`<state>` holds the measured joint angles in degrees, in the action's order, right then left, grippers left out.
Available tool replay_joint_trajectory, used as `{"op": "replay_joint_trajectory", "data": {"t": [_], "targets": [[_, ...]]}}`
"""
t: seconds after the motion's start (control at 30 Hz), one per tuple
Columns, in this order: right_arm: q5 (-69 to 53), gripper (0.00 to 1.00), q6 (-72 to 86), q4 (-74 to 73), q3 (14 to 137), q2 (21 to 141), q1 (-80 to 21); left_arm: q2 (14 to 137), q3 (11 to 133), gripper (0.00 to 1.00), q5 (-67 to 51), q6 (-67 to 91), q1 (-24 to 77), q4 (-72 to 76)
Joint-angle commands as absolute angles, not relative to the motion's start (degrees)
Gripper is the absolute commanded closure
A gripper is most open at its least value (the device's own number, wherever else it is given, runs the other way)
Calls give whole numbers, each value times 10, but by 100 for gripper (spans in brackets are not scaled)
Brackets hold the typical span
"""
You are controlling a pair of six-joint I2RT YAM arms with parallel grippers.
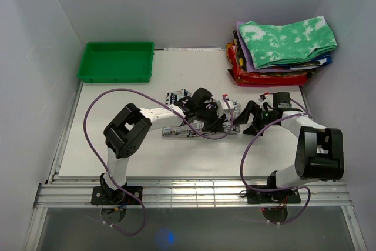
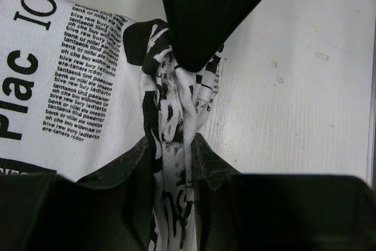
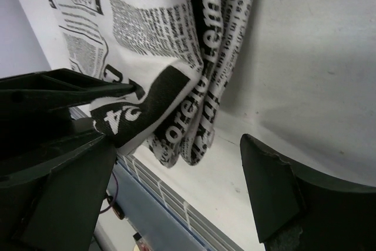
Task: Fold and stack the trousers
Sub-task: Neatly place the folded trousers to the corner
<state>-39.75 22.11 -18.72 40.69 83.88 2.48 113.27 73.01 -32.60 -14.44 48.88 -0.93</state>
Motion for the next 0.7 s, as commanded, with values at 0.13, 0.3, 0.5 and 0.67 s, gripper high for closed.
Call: {"op": "replay_joint_trajectory", "data": {"t": [0.13,0.3,0.5,0.67], "targets": [[-467,10,230,-158,438,810,20,1132,750,100,-364,-144,490,-21],[-453,10,241,-200,442,784,20,1129,748,100,-364,-142,490,-17],[-411,10,297,-145,406,832,20,1129,751,100,-365,-142,490,-15],[-412,10,330,-101,405,872,19,1127,753,100,-366,-142,490,-15]]}}
